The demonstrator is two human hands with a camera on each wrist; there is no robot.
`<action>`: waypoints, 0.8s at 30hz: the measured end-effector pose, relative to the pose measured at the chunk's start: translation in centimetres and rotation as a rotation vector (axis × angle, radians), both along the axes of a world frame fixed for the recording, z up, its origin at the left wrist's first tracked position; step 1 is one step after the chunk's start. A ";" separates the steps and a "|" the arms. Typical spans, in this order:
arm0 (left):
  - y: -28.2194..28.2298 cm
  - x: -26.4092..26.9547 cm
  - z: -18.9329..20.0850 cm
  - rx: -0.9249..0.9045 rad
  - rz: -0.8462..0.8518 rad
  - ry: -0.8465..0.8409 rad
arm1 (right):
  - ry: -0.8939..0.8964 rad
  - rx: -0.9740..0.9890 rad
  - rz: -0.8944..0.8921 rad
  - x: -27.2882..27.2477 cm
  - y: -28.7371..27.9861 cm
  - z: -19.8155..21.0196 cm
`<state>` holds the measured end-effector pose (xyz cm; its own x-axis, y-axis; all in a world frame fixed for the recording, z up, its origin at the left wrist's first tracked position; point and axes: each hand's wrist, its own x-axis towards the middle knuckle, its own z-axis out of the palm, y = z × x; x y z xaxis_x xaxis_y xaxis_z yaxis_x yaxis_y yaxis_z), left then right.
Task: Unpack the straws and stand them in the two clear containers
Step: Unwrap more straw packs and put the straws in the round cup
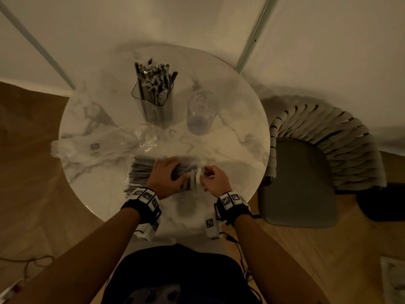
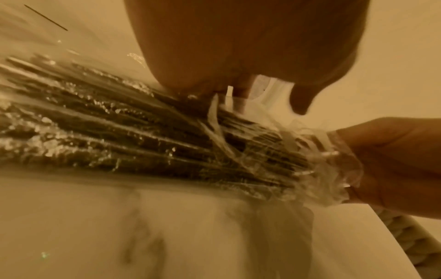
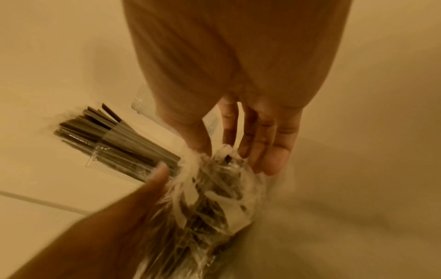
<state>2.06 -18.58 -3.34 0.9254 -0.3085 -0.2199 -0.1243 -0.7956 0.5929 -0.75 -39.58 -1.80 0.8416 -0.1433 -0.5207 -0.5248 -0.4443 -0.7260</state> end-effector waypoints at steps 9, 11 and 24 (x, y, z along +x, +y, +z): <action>0.2 0.3 1.2 -0.167 0.042 0.016 | -0.102 -0.229 0.188 -0.4 0.8 -0.2; 0.1 0.4 0.9 -0.041 -0.043 -0.025 | -0.153 -0.316 0.212 -0.5 1.4 0.3; 1.3 0.6 1.2 0.175 -0.412 -0.042 | -0.224 -0.290 -0.066 -1.8 3.1 1.9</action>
